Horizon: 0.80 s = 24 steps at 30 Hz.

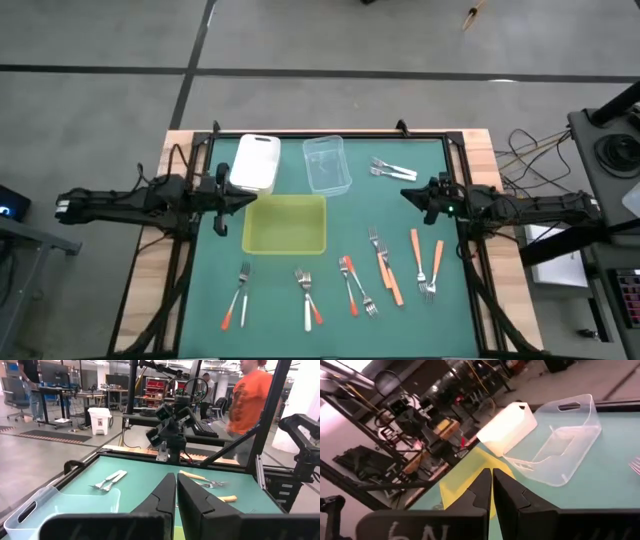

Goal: Sort silverware by color (type)
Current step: Put the yellow fork into the yellow bin

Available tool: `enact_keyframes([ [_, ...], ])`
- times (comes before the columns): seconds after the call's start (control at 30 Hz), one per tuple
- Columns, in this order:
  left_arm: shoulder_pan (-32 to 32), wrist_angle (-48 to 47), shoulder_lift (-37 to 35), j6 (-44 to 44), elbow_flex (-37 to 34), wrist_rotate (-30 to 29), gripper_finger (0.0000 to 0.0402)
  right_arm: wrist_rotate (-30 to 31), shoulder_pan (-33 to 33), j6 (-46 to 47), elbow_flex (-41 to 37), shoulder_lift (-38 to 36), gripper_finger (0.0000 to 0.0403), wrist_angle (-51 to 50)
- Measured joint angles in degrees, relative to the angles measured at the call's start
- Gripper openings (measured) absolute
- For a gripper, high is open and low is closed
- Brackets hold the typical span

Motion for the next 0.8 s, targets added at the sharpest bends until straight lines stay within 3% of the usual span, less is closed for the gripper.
enact_keyframes([
  [0.1,0.0,0.5,0.7,0.1,0.0,-0.8,0.0000,1.0,0.0,3.9,5.7,4.4,0.0009,-8.6],
  [0.33,0.1,1.4,0.9,2.5,0.9,-9.0,0.0000,0.8,0.0,16.7,19.5,14.1,0.0009,-32.7],
  [0.57,0.0,0.3,0.9,3.8,1.7,-9.0,0.0000,-11.4,0.0,30.4,29.5,23.4,0.0009,-51.2],
  [0.8,0.0,-0.1,0.9,3.8,1.6,-9.0,0.0000,-22.7,1.4,35.8,35.2,35.7,0.0009,-58.4],
])
